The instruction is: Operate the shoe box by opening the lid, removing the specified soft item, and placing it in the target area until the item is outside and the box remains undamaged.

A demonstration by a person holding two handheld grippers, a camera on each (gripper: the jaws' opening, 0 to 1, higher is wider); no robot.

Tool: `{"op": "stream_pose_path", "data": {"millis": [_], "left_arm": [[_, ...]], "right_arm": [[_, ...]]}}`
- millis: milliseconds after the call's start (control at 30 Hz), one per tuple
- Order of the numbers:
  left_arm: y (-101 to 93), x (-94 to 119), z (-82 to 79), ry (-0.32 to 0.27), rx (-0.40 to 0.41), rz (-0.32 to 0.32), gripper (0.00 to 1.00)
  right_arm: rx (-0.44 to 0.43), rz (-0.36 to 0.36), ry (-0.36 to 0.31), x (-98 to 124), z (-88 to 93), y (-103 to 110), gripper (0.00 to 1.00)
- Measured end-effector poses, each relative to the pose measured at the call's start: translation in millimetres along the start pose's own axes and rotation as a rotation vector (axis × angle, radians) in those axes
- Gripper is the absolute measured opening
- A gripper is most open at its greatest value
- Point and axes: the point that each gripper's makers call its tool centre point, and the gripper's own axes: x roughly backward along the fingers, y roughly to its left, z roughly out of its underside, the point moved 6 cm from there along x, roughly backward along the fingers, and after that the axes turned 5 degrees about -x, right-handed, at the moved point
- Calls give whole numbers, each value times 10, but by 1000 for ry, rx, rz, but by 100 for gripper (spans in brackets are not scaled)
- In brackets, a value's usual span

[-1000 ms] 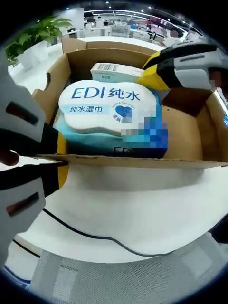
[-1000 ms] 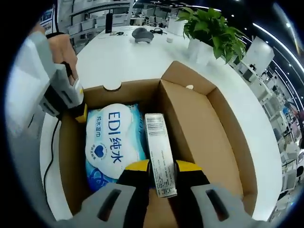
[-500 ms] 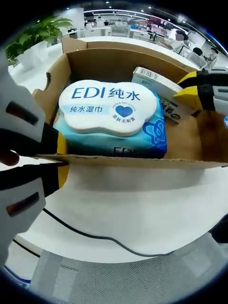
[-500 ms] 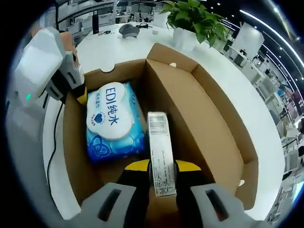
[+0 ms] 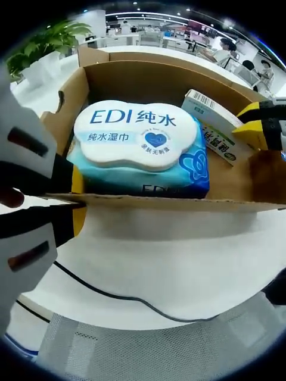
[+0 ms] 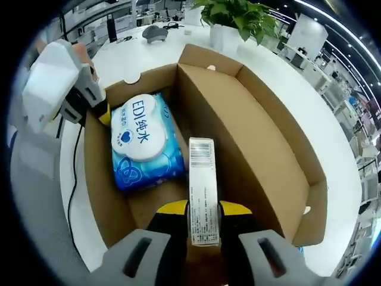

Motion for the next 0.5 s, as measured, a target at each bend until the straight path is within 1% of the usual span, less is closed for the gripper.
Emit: {"op": "stream_pose_path", "data": {"millis": [67,100,133,167,200,233,433,500], "left_arm": [[1,0,1,-1,0,0,3],[1,0,1,-1,-1,-1,3],[0,2,1,-2,-1,-1,3],[0,0,1,-2,-3,-2,3],[1,1,1,-2,-3,-2,3],[1,2,1,-3,-2,-1,3],[-2,1,2,-5,-5,-2,3],[-2,0,3,-3,-3,-1,3]], "right_arm": [[0,-12,14,-7,-2,-5,17],[-18,-26,39,-16,13,3,22],[-22,-31,31,-25,-2,0,30],[-30,-40,21,-26,-16,6,34],[-43,-49,17,-31,-28,6,35],[-62,-58,22,-47,-36,3,35],[-98,-65,39,-174,-71,-46,33],[-107,-91,70,-233,-71,-12,33]]}}
